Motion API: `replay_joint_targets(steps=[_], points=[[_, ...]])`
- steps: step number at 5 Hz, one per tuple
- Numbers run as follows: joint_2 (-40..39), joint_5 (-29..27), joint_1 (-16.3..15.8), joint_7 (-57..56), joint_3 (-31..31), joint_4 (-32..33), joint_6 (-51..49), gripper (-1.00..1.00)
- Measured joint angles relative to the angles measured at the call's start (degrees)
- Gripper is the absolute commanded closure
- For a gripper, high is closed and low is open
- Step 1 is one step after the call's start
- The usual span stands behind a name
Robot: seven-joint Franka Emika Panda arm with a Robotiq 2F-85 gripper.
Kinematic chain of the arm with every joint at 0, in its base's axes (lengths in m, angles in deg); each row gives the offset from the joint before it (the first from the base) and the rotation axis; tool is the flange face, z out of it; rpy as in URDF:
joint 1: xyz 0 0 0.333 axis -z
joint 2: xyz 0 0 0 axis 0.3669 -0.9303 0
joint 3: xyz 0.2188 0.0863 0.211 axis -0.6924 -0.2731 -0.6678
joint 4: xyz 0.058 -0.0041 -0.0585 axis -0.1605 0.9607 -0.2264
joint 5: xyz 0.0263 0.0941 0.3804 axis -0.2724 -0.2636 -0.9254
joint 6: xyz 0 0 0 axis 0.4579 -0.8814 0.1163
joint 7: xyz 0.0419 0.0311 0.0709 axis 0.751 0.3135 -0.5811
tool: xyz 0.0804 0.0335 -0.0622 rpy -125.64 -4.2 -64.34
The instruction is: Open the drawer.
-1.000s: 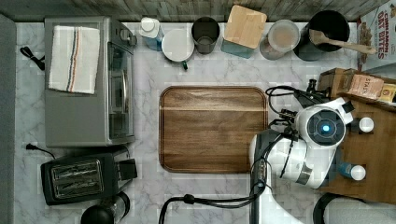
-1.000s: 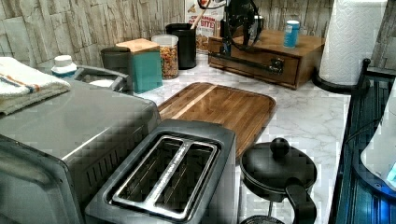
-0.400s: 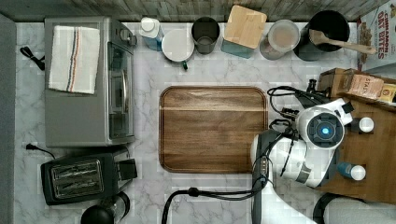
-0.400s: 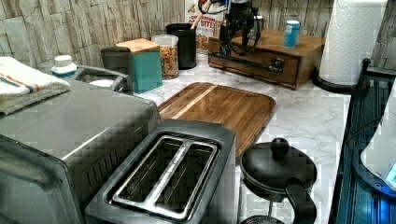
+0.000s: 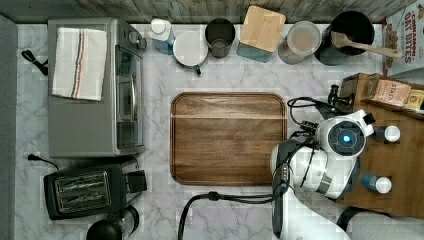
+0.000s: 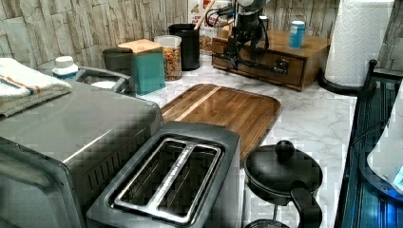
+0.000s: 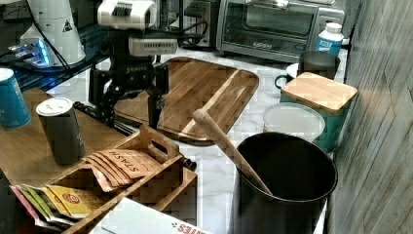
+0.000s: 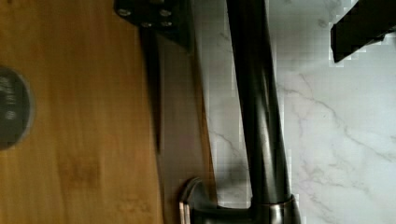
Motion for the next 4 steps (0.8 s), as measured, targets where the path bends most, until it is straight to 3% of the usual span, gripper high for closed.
replay_joint_targets(steps=[1,4], points=[[-1.3,-4.91,0.84,0.0,-1.83,0.0,0.06,-1.0],[-1.57,-8.04,1.19,-1.59,-2.61,-0.11,0.0,-1.0]])
